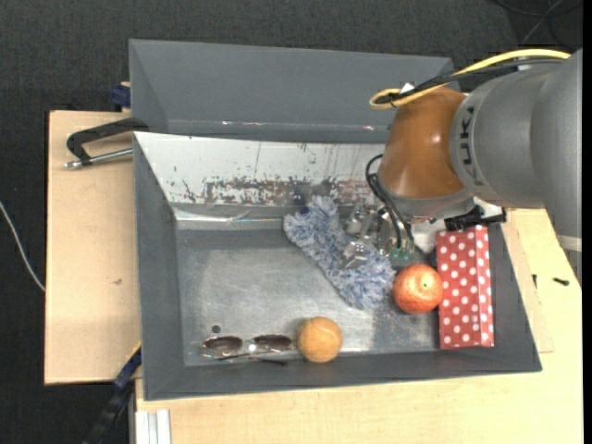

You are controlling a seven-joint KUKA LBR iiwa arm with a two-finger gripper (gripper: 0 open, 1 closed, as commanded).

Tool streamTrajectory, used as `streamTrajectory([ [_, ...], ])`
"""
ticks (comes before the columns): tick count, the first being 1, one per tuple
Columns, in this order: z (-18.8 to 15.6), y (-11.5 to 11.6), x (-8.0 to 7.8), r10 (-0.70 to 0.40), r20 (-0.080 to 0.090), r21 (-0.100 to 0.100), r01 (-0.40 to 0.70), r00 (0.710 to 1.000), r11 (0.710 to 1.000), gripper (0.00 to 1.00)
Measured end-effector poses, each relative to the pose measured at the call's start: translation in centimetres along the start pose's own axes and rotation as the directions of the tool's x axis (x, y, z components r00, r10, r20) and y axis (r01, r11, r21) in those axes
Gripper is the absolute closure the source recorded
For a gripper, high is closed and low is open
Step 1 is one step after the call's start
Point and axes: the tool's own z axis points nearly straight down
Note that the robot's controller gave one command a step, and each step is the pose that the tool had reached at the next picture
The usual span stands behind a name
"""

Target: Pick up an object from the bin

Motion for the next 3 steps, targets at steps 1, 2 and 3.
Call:
streamTrajectory([
  [1, 0.0, 0.0, 0.0, 0.0, 0.0, 0.0, 0.0, 1.0, 1.0, 1.0],
  [2, -1.9, 0.1, -0.1, 0.0, 0.007, -0.001, 0.0, 1.0, 1.0, 1.0],
  [3, -2.4, 0.1, -0.1, -0.001, 0.009, -0.001, 0.001, 1.0, 1.0, 1.0],
])
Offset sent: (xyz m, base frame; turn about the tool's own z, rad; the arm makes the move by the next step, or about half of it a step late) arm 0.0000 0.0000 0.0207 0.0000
